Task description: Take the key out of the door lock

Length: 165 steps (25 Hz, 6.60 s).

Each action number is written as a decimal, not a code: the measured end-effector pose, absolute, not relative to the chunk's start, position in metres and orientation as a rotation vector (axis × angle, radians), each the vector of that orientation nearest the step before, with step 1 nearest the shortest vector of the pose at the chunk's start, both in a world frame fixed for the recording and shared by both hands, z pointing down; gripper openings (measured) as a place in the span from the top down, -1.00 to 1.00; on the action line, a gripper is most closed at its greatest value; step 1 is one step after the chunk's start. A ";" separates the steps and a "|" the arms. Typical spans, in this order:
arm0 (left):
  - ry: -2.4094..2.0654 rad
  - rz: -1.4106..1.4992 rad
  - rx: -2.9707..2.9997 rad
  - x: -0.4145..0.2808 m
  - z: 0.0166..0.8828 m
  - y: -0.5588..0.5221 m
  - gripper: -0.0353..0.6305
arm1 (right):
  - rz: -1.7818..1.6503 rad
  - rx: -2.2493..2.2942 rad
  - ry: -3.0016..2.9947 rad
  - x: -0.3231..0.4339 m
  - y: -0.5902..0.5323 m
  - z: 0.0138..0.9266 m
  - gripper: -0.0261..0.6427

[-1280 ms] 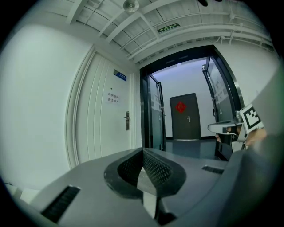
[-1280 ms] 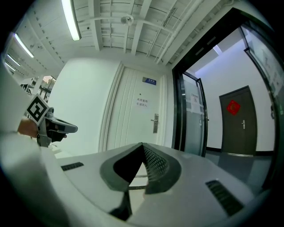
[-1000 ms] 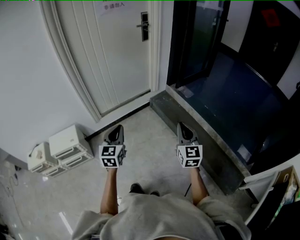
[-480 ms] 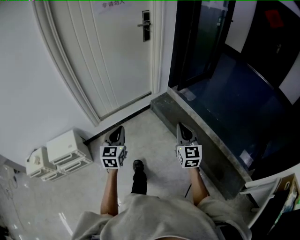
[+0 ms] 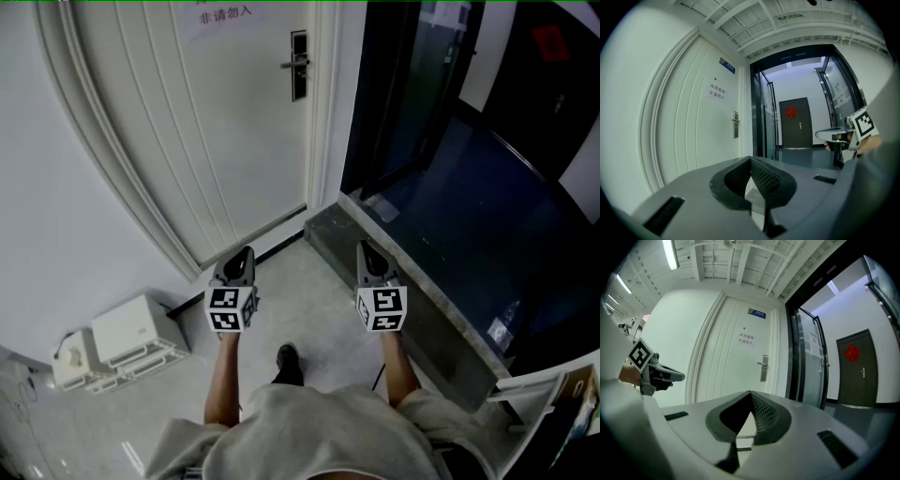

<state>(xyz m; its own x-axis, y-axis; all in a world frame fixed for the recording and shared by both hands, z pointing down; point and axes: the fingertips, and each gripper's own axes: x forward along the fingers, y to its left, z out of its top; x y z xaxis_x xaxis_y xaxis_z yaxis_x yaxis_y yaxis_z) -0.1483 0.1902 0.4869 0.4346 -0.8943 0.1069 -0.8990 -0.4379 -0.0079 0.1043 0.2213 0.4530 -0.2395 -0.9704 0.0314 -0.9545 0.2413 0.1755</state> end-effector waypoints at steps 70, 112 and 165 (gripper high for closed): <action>-1.785 0.170 2.549 -0.055 0.460 -0.484 0.84 | -0.187 1.622 -2.535 0.157 -0.491 0.442 0.85; -1.807 0.121 2.536 -0.138 0.453 -0.465 0.84 | -1.406 1.011 -1.687 0.070 -0.527 0.391 0.85; -1.726 0.133 2.573 -0.132 0.460 -0.464 0.84 | -1.533 1.012 -1.511 0.049 -0.570 0.389 0.83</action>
